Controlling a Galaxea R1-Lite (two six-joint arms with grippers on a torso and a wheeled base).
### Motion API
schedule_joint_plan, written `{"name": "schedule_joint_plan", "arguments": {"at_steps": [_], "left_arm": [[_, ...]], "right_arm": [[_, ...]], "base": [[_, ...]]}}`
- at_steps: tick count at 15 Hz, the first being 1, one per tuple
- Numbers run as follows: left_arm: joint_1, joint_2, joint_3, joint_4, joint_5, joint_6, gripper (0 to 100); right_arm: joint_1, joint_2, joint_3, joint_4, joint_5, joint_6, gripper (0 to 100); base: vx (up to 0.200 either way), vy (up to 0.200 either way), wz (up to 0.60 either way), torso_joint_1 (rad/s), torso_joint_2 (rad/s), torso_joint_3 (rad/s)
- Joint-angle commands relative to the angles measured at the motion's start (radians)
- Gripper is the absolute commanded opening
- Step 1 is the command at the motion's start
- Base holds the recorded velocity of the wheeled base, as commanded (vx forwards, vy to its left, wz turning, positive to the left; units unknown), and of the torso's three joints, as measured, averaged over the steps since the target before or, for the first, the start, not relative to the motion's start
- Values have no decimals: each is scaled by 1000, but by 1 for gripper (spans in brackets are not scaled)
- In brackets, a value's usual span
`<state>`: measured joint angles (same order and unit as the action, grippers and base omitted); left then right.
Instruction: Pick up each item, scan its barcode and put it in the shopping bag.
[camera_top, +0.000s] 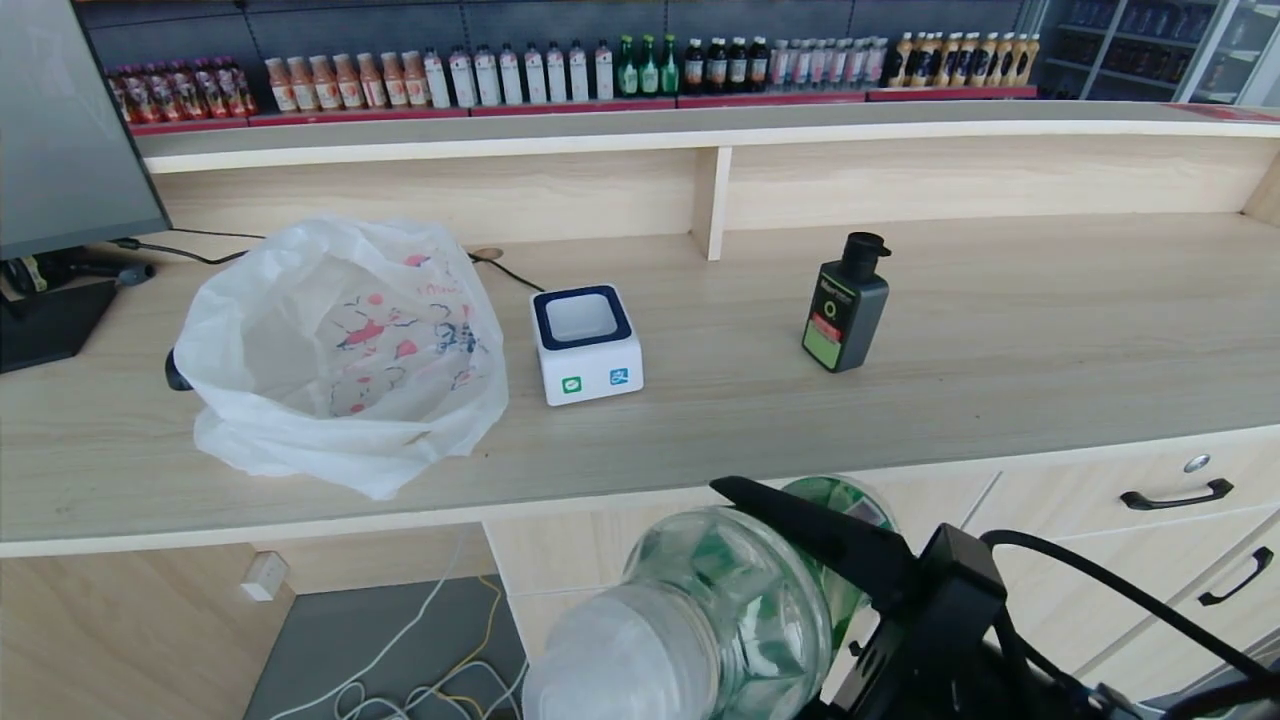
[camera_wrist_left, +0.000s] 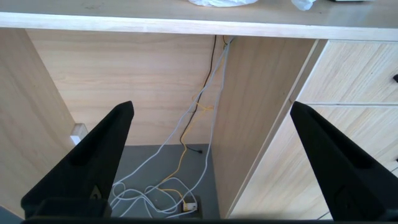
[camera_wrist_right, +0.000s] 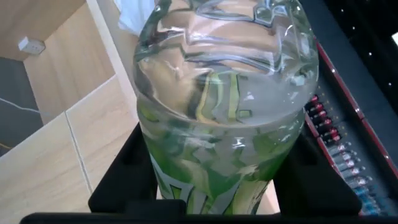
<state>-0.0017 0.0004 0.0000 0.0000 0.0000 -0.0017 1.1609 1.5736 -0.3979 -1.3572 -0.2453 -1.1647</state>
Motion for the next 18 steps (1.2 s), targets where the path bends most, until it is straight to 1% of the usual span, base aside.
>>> {"name": "schedule_joint_plan", "arguments": {"at_steps": [1, 4, 5, 6, 8, 14, 16, 18], "left_arm": [[0, 0, 0, 0, 0, -1, 100], [0, 0, 0, 0, 0, 0, 100], [0, 0, 0, 0, 0, 0, 100], [0, 0, 0, 0, 0, 0, 100], [0, 0, 0, 0, 0, 0, 100], [2, 0, 0, 0, 0, -1, 100], [0, 0, 0, 0, 0, -1, 100], [0, 0, 0, 0, 0, -1, 100]], "right_arm": [[0, 9, -4, -3, 3, -32, 0], [3, -49, -6, -3, 3, -132, 0], [17, -63, -22, -3, 1, -165, 0], [62, -76, -21, -3, -5, -213, 0], [137, -67, -18, -2, -29, -259, 0], [141, -43, -27, -6, -31, -313, 0], [141, -38, -27, -22, -31, -351, 0], [134, -32, -30, -23, -31, -355, 0]], "base": [[0, 0, 0, 0, 0, 0], [0, 0, 0, 0, 0, 0], [0, 0, 0, 0, 0, 0], [0, 0, 0, 0, 0, 0], [0, 0, 0, 0, 0, 0], [0, 0, 0, 0, 0, 0], [0, 0, 0, 0, 0, 0], [0, 0, 0, 0, 0, 0]]}}
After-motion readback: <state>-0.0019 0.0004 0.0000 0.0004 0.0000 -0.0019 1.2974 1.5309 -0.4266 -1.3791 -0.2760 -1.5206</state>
